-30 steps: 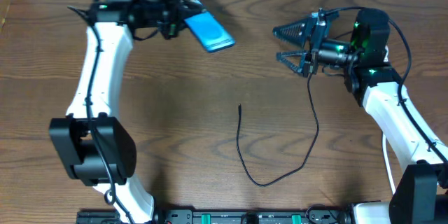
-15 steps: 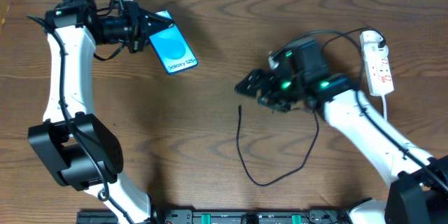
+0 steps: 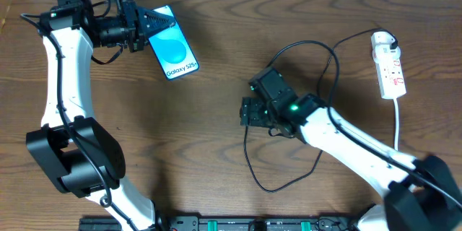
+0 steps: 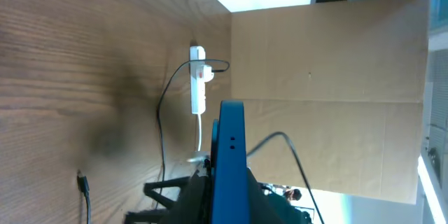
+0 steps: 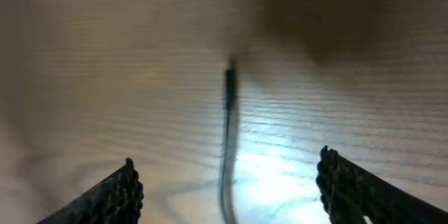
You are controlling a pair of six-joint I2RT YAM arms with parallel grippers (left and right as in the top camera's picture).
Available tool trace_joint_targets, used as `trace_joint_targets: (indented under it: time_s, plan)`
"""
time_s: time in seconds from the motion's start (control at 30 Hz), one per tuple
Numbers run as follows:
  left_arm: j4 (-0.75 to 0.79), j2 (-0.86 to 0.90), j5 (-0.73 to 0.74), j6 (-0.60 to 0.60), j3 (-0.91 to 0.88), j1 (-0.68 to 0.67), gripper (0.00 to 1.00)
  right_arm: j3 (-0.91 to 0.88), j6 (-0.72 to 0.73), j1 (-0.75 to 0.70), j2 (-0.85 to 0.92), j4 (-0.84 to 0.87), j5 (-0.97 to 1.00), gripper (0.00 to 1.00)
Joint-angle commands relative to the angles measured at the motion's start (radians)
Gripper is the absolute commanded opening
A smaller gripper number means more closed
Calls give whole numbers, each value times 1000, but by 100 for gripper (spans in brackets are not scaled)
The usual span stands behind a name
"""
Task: Plug charger to phone and switch on socket
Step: 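Open the right gripper and move it toward the black cable, then lower the right gripper and grasp the black cable's USB-C plug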
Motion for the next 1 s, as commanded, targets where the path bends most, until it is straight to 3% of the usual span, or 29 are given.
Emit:
trace_joint_targets:
  time_s: [0.0, 0.3, 0.5, 0.83, 0.97]
  plan:
    - [-4, -10, 60, 21, 20, 5, 7, 9, 7, 13, 63, 4, 53, 77]
    - [-6, -10, 60, 22, 20, 5, 7, 9, 3, 16, 149, 56, 50, 75]
    - [-6, -10, 59, 25, 20, 5, 7, 22, -15, 17, 151, 66, 21, 62]
    - [-5, -10, 59, 24, 20, 6, 7, 261, -15, 48, 278, -173, 47, 73]
    - [-5, -10, 59, 24, 20, 6, 7, 370, 4, 49, 371, -293, 72, 73]
